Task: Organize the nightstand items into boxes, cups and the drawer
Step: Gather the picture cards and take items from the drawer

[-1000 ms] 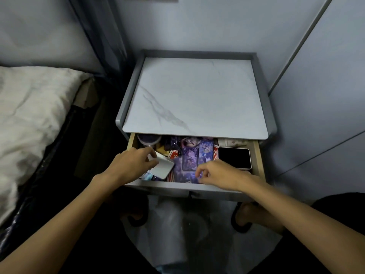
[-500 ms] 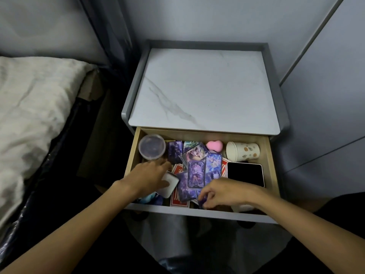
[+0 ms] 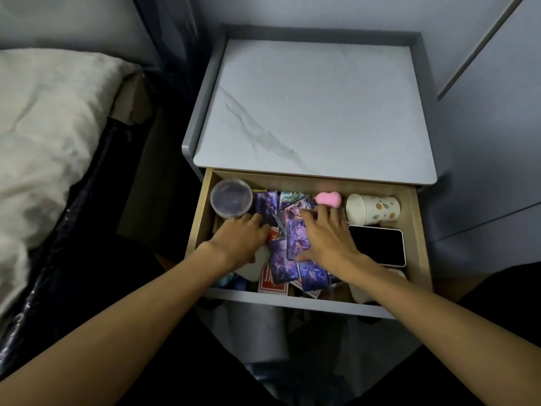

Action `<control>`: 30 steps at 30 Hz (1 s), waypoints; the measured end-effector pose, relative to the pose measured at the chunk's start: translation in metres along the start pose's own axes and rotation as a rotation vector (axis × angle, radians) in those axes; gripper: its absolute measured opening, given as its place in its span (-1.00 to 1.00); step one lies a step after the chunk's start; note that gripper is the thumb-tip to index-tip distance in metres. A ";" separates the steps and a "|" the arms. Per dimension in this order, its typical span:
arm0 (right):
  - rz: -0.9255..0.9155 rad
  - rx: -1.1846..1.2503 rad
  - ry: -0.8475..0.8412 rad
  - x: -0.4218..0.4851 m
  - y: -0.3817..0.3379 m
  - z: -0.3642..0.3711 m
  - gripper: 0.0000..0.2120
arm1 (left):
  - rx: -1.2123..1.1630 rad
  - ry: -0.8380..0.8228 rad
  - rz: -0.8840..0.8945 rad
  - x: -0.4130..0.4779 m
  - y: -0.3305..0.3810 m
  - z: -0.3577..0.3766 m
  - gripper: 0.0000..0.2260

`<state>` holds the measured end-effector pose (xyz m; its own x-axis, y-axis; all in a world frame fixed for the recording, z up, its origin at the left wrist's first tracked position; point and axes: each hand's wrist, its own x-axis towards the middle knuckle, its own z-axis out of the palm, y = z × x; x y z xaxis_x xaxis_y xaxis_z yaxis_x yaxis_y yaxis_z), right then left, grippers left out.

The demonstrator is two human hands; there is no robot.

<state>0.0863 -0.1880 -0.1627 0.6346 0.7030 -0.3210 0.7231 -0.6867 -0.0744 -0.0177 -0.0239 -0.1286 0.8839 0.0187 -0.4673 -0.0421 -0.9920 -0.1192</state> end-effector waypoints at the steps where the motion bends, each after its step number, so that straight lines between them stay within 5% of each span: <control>1: -0.013 0.011 0.013 0.001 0.000 -0.001 -0.07 | 0.006 0.007 -0.005 0.001 0.000 0.001 -0.43; 5: -0.008 0.246 0.007 0.000 0.006 -0.009 -0.10 | -0.022 0.032 0.020 0.002 0.001 0.002 -0.55; 11: -0.013 0.619 -0.043 0.005 0.021 -0.027 -0.43 | -0.020 0.037 0.056 0.004 -0.003 0.008 -0.52; 17: -0.099 0.402 -0.442 -0.013 0.038 -0.045 -0.37 | -0.059 -0.004 0.013 0.007 -0.001 0.012 -0.61; 22: -0.172 0.059 -0.200 -0.027 0.020 -0.020 -0.37 | -0.121 0.023 -0.012 0.007 0.002 0.002 -0.72; 30: -0.184 -0.129 -0.149 -0.031 0.012 -0.008 -0.25 | -0.325 -0.003 0.090 0.003 0.008 -0.006 -0.65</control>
<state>0.0776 -0.2160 -0.1458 0.4491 0.7725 -0.4490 0.8573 -0.5140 -0.0268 -0.0122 -0.0324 -0.1259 0.8820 -0.0710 -0.4658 0.0313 -0.9775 0.2084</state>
